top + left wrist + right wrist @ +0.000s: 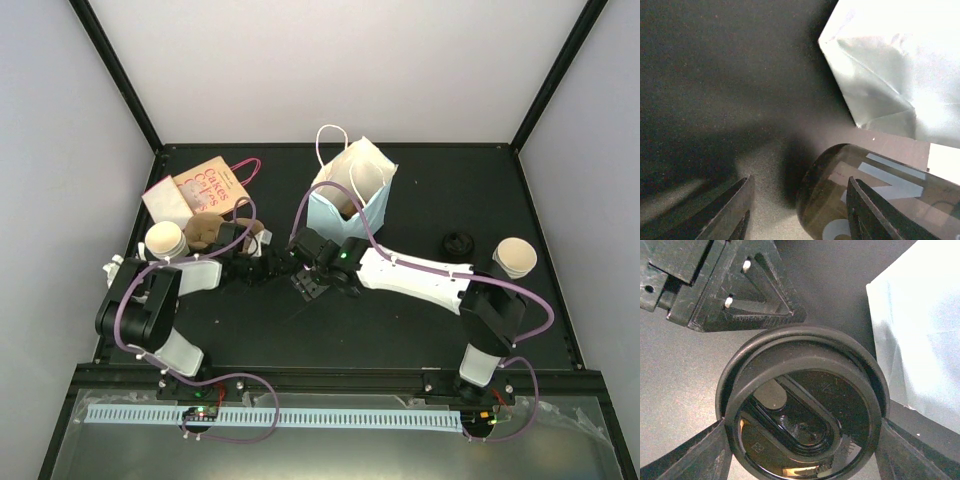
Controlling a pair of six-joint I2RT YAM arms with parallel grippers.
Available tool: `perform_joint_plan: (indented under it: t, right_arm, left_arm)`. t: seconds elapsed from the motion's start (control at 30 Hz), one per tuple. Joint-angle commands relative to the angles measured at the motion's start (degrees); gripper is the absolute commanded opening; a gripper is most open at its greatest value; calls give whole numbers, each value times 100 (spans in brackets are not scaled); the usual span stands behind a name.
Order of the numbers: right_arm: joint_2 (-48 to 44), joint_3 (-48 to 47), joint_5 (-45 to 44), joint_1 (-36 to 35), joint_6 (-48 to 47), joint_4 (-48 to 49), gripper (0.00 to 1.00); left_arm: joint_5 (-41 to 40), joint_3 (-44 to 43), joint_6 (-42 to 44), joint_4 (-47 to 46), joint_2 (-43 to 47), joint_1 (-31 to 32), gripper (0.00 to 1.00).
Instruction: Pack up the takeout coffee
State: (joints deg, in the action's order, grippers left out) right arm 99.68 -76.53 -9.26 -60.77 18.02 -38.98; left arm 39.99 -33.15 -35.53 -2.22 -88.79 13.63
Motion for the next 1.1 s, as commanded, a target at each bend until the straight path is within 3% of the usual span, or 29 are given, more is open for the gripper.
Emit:
perform_joint_plan:
  t: [0.0,0.23,0.67,1.07]
  right_arm:
    - [109,-273,-133,-22,-103,-275,75]
    - [193,-398,-111,-22,-121,-329,75]
    - [186,-599,-210,-22,-86,-705,75]
    - [36,-540,-79,10,45,-1206,75]
  left_arm:
    - [152,-16,223,-121,-205,78,50]
    - [50,-95,421,98,-499,126,39]
    - [242,-230,261,-96,-772,605,38]
    - [376,182,182,344,-119,889,37]
